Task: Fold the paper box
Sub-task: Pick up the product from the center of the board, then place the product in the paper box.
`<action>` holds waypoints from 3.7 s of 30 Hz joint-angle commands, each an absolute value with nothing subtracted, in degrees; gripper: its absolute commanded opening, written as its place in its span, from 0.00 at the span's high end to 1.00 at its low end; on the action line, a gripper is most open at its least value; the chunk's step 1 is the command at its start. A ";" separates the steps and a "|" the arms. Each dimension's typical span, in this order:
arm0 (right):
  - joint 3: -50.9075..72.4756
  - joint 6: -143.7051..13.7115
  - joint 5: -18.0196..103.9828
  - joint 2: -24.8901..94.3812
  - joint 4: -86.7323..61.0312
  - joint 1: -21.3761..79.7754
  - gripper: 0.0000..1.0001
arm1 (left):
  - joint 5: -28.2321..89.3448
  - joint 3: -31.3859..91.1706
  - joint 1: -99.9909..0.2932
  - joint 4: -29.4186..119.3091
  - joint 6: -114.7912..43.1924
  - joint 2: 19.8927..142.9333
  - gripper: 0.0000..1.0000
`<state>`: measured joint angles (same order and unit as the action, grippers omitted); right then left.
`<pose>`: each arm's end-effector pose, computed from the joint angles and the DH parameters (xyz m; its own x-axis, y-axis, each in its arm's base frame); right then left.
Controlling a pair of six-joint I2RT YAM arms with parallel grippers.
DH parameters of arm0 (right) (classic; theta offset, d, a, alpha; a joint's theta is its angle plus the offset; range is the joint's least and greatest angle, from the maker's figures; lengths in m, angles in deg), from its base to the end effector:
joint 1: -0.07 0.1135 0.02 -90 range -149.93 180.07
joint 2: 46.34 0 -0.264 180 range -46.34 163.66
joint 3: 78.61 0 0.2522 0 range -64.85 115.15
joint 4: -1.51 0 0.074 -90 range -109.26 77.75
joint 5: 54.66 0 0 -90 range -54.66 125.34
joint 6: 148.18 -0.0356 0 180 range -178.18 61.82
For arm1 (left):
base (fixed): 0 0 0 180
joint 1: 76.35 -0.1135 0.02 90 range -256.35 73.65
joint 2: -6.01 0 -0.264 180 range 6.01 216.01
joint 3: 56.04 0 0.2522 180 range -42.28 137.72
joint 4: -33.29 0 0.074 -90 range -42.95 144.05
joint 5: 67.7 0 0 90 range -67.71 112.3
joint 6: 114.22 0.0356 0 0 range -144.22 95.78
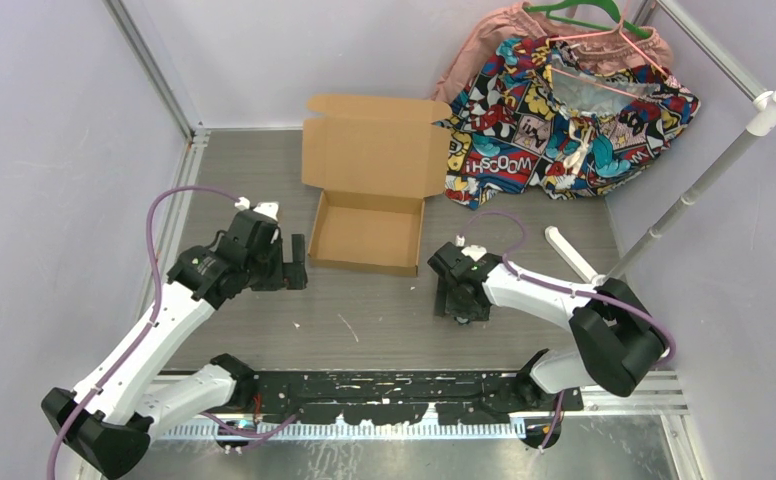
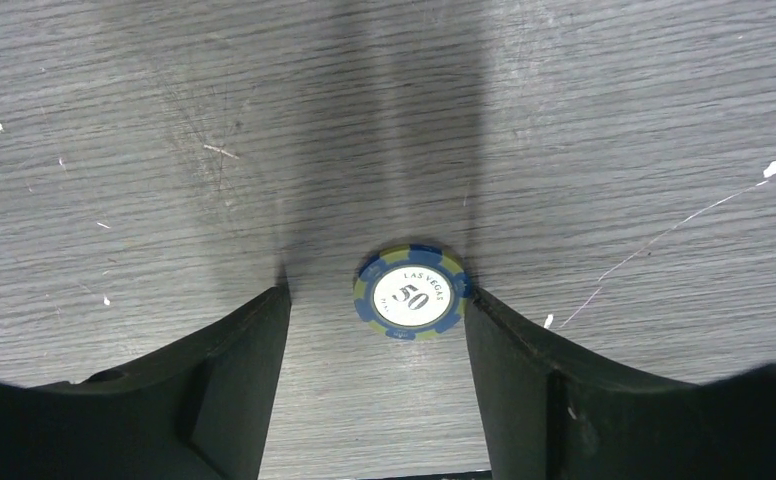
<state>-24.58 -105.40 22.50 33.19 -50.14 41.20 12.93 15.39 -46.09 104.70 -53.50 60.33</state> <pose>0.1738 0.1413 0.1585 -0.9421 0.1273 -0.3101 0.1287 0.9916 0.0161 0.1504 -0.0810 0.3135 -0.8149 -0.0833 -0.5737 0.0190 0.9852 -0.1701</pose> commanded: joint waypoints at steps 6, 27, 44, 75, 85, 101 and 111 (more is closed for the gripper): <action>-28.25 -109.18 22.47 32.42 -50.22 41.38 0.37 | 12.85 16.37 -46.09 102.43 -51.82 60.42 0.00; -26.48 -109.04 20.89 30.86 -52.59 41.33 0.68 | 12.14 15.13 -46.03 102.30 -52.60 59.11 0.00; -17.22 -106.07 18.74 30.21 -57.67 41.30 0.68 | 11.32 15.20 -46.03 102.16 -52.35 58.96 0.00; 28.89 -94.01 20.02 58.77 -62.38 41.18 0.67 | 9.27 18.15 -46.03 105.32 -50.85 58.84 0.00; 41.74 -89.77 22.55 73.38 -61.62 41.20 0.62 | 8.17 19.64 -46.05 107.21 -50.24 58.70 0.00; 43.27 -84.12 31.54 69.23 -55.90 36.91 0.32 | 6.64 24.77 -46.17 98.94 -51.51 68.89 0.00; 29.58 -81.28 43.30 56.84 -34.07 18.32 0.31 | 17.68 38.76 -57.74 86.56 -47.15 85.22 0.00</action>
<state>30.98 -83.77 38.17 60.12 -43.87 23.54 11.97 33.01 -51.68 95.08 -49.21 81.40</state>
